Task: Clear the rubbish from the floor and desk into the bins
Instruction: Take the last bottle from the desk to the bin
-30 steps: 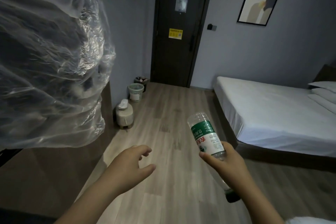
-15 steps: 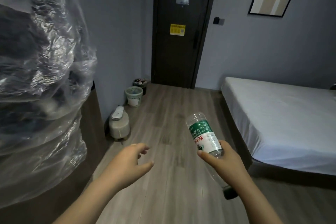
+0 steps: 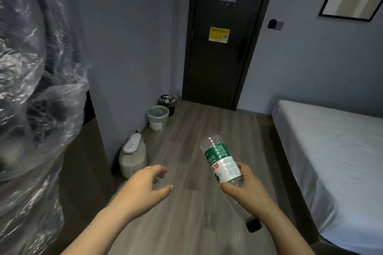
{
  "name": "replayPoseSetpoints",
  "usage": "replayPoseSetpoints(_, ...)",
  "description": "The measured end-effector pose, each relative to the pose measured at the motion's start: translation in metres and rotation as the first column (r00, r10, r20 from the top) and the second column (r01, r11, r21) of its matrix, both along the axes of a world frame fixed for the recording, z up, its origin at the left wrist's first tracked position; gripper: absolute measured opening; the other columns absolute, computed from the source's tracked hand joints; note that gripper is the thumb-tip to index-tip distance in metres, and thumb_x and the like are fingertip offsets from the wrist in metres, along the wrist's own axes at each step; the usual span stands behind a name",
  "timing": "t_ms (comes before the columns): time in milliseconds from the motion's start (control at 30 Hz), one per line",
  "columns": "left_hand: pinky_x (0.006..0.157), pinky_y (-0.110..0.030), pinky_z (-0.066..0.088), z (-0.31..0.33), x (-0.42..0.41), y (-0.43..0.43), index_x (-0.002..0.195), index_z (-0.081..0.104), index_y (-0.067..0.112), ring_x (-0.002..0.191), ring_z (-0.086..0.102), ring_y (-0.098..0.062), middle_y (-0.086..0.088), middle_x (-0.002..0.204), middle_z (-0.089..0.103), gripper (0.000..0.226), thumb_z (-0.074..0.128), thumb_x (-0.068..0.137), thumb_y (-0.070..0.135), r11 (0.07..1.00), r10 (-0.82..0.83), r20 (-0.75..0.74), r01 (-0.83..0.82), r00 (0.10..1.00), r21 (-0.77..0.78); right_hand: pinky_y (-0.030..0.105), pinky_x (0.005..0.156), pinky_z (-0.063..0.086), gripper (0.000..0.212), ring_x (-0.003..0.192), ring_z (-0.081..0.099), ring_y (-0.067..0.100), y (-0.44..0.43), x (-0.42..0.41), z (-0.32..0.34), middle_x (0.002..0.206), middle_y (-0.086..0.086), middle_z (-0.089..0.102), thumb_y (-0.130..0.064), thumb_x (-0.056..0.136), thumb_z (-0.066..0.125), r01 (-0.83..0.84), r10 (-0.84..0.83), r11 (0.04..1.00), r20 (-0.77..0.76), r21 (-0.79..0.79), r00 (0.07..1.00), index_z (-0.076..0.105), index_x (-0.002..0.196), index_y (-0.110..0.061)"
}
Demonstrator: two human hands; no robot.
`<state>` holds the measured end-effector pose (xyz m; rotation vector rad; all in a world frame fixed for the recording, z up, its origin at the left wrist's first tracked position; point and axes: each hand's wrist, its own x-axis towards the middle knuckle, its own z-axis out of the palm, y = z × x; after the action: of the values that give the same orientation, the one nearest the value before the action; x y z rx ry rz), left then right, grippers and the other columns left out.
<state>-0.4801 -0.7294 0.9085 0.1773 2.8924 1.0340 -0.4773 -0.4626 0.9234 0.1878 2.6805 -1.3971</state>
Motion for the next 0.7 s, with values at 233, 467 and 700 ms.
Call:
replayPoseSetpoints(233,0.083,-0.014,0.045,0.002,-0.163,-0.031,0.125,0.053,0.031,0.100,0.056,0.002,0.017,0.116,0.057,0.047,0.065,0.082,0.046,1.000,-0.003,0.016,0.003,1.000,0.008,0.026,0.077,0.052,0.074,0.089,0.061,0.003,-0.028,-0.158,-0.008,0.106,-0.014,0.059,-0.039,0.072,0.076,0.034,-0.036,0.999,0.044,0.031,0.998,0.040,0.134,-0.026)
replayPoseSetpoints(467,0.080,-0.013,0.042,0.002,-0.307,-0.040,0.124,0.055,0.028,0.100,0.057,-0.001,0.012,0.117,0.058,0.047,0.066,0.082,0.043,1.000,-0.008,0.031,0.008,1.000,0.006,0.033,0.077,0.057,0.056,0.084,0.063,0.006,-0.038,-0.296,-0.008,0.097,-0.017,0.059,-0.043,0.071,0.078,0.089,-0.091,0.996,0.055,0.029,0.994,0.047,0.116,-0.029)
replayPoseSetpoints(700,0.079,-0.014,0.041,-0.016,-0.436,-0.044,0.122,0.056,0.030,0.097,0.056,0.001,0.014,0.111,0.059,0.047,0.066,0.080,0.047,0.998,0.051,0.027,-0.049,0.998,-0.044,0.029,0.069,0.054,0.040,0.078,0.065,0.010,-0.031,-0.444,-0.026,0.092,-0.010,0.065,-0.046,0.074,0.075,0.056,-0.057,0.998,0.035,0.029,0.998,0.058,0.105,-0.026)
